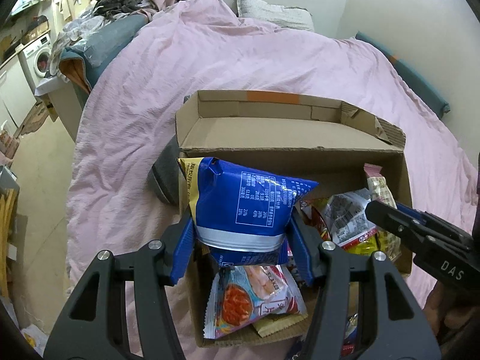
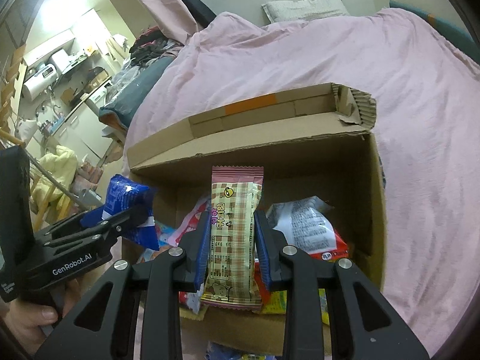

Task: Organize snacks
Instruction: 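Carry both items over the box and open both tools to release them, then grasp the blue-white cartoon bag on the bed with the right tool, then lift the blue-white bag with the right tool while the left tool grasps the brown chocolate bar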

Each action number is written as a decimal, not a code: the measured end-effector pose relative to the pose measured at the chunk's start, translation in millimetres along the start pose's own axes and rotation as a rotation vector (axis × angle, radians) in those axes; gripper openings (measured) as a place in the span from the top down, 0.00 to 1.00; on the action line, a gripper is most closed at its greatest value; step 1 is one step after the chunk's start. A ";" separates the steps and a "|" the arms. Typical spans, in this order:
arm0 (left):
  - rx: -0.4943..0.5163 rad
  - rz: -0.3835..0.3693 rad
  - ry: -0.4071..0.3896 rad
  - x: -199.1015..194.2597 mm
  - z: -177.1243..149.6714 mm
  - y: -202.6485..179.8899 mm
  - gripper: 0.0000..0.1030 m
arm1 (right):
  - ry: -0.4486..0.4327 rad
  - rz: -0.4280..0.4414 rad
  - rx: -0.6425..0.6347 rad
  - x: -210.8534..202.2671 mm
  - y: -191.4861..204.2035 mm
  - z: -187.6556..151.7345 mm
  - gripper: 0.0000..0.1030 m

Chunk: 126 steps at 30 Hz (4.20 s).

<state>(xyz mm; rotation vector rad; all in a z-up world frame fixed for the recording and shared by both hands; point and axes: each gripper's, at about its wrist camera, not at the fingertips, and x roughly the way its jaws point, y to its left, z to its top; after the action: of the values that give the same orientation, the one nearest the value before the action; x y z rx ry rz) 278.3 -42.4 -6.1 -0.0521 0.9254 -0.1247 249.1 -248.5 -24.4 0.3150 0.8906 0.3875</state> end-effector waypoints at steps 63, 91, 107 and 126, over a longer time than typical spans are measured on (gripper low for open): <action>-0.041 0.044 -0.036 -58.0 -45.9 14.8 0.22 | 0.009 -0.095 0.103 -62.4 -4.2 -55.2 0.19; -0.129 0.045 0.159 -74.8 -142.8 57.0 0.22 | 0.431 -0.207 0.053 32.6 15.2 -134.2 0.35; -0.153 0.024 0.196 -66.1 -146.7 48.8 0.22 | 0.261 0.100 0.037 -42.1 25.1 -138.0 0.60; -0.053 -0.002 0.358 -35.7 -199.9 -0.8 0.23 | 0.009 0.027 0.142 -115.5 -25.0 -123.6 0.60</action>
<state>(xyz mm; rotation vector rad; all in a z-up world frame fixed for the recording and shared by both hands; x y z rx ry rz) 97.3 -36.8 -97.8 -0.0816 1.2866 -0.1133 89.5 -309.9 -28.5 0.4569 0.9250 0.3513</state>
